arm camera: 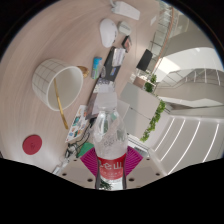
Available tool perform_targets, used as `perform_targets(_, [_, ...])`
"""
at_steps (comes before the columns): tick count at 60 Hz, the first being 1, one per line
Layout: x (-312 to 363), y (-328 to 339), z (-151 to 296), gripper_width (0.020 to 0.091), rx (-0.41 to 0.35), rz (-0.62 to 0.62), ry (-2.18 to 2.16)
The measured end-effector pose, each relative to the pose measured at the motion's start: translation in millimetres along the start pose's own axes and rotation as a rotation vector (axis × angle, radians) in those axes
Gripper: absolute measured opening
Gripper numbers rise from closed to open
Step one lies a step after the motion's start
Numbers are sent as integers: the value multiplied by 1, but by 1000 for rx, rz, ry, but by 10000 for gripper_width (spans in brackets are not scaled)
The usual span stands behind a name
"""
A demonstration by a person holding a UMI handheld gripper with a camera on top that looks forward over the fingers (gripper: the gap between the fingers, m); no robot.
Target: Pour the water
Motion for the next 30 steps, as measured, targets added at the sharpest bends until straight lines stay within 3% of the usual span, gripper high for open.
perform_targets(3, [-8,8,-3,294,-41,-51,-235])
perform_targets(5, [-34,6,-19,295,-119,-34,-371])
perform_targets(6, [-40,9,-24,259,-142,-44,-467])
perform_targets(7, [-44,12,-30,294,-167,-53,-568])
perform_targets(10, [-51,19,-54,294,-232,-87,-903])
perform_targets(11, [-33,39,-54,294,-238,-177,-1046])
perform_targets(20, [15,25,-76,307,-526,-98,-1865])
perform_targets(23, [46,23,-77,307,-533,-107,-1951])
perform_targets(24, [66,16,-57,306,-537,-122,-1982])
perform_targets(26, [67,9,-73,302,-514,-78,-1966])
perform_targets(30, [107,-17,-51,306,-479,-27,-1970])
Point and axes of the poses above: the point between the fingertips, and its own axes, seen from behind it with the camera up: x to the left, z up, y backward, against the way the camera looks, the point moved 3 cm from there along y, backward, against the way the camera looks, and after that the axes turned 15 degrees about z, right-handed, at the moved point
